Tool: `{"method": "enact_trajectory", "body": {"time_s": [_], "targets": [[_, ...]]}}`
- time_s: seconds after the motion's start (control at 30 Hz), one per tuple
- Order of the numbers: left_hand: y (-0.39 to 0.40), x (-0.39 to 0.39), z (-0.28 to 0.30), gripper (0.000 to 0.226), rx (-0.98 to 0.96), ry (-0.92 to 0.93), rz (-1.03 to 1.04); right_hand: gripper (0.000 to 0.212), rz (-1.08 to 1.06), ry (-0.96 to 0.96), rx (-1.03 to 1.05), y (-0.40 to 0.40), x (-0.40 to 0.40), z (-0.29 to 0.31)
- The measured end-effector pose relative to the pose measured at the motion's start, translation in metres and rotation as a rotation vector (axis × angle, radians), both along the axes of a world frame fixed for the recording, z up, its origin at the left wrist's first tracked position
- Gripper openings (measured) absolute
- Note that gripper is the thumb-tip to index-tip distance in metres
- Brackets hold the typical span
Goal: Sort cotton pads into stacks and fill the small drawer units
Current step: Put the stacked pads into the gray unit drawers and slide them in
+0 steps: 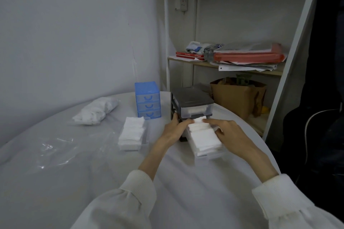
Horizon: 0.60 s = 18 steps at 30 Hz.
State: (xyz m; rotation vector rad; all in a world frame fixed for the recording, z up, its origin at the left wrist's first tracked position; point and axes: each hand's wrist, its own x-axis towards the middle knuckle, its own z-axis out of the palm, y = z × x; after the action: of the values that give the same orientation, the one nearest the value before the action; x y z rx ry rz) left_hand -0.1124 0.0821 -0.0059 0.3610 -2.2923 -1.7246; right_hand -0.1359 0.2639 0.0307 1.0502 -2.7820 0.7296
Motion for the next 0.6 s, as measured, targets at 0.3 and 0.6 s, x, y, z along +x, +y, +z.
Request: {"method": "enact_trajectory", "body": {"time_s": [0.3, 0.6], "targets": [[0.001, 0.004, -0.001, 0.077, -0.011, 0.038, -0.026, 0.042, 0.036, -0.011, -0.041, 0.006, -0.003, 0.000], [-0.008, 0.010, -0.003, 0.058, 0.008, 0.021, -0.032, 0.040, 0.054, -0.066, -0.076, 0.002, -0.007, 0.003]]}}
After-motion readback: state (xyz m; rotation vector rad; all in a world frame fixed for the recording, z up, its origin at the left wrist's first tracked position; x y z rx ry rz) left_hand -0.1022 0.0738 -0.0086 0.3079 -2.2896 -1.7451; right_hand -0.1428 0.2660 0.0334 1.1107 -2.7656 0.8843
